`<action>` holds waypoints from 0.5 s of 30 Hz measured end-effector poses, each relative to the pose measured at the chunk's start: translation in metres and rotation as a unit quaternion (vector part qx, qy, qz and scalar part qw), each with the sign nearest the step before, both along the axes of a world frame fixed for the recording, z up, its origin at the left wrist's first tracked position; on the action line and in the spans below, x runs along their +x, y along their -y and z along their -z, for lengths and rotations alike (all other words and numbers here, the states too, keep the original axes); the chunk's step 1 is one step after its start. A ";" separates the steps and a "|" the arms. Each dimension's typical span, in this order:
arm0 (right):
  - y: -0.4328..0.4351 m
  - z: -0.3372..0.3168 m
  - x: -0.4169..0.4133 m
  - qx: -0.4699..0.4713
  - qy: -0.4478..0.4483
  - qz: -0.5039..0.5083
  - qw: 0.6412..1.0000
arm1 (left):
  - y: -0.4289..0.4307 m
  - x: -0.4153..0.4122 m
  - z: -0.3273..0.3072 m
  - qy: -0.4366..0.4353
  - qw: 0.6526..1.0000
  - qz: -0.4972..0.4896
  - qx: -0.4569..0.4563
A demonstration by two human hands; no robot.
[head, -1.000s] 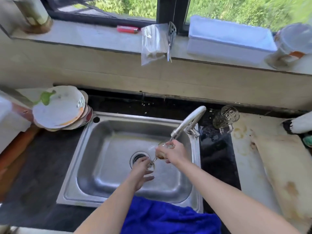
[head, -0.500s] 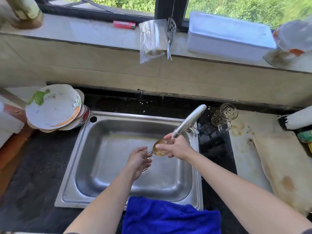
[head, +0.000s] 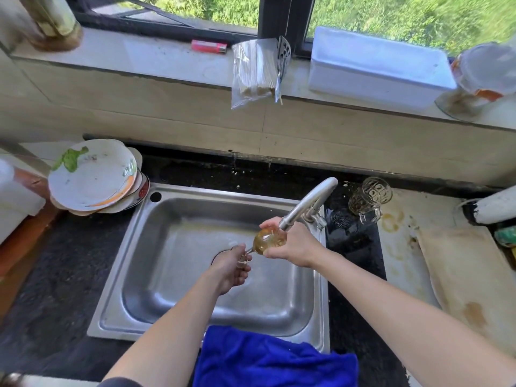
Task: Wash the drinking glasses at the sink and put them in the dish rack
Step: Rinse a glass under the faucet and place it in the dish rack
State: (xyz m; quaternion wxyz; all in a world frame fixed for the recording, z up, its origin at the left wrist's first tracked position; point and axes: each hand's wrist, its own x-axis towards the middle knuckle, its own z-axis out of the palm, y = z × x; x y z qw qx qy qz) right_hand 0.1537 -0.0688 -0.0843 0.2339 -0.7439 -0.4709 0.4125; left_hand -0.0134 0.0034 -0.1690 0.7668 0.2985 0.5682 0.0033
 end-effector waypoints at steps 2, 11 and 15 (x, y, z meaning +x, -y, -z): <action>0.000 0.005 0.000 -0.018 -0.016 0.064 0.998 | 0.003 0.003 0.000 0.036 0.998 -0.059 0.005; 0.008 0.002 0.003 -0.007 -0.039 0.051 0.998 | 0.005 0.003 -0.010 -0.021 0.999 0.019 0.014; 0.011 0.005 0.001 -0.004 -0.028 0.107 0.994 | 0.002 0.006 -0.011 0.024 0.998 -0.046 0.031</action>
